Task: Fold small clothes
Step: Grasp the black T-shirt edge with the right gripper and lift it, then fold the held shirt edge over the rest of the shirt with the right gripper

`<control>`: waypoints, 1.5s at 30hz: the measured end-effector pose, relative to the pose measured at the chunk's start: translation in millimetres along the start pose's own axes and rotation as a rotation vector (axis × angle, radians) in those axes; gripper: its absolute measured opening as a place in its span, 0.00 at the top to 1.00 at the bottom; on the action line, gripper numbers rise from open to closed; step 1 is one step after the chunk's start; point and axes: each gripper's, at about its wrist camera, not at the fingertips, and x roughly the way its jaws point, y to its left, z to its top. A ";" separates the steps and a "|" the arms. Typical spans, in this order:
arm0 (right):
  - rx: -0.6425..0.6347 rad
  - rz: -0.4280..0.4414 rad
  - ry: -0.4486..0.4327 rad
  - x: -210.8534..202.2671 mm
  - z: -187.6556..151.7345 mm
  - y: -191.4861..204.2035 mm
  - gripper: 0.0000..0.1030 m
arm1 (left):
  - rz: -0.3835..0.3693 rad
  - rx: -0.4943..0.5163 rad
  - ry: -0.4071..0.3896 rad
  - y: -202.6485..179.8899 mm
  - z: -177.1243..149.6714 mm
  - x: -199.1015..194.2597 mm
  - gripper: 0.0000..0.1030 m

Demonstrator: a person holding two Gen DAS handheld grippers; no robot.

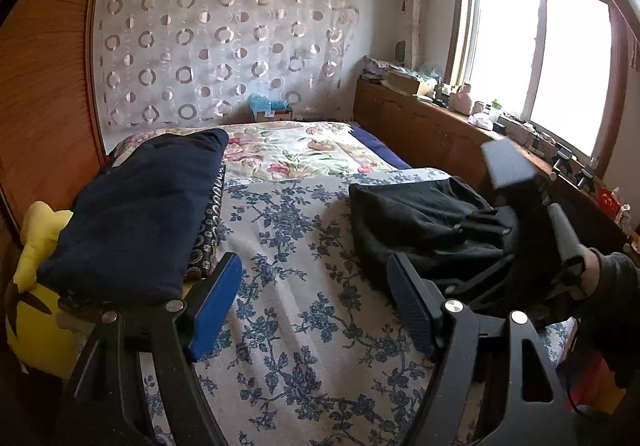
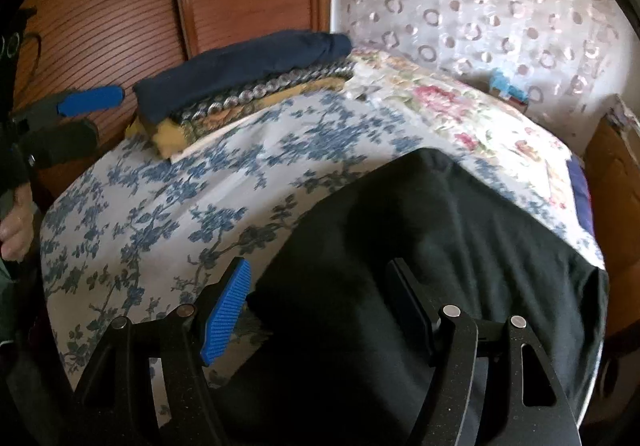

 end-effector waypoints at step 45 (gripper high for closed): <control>0.327 -0.458 -0.072 -105.0 -87.8 -129.3 0.57 | -0.139 0.060 0.105 -63.2 -18.1 25.9 0.26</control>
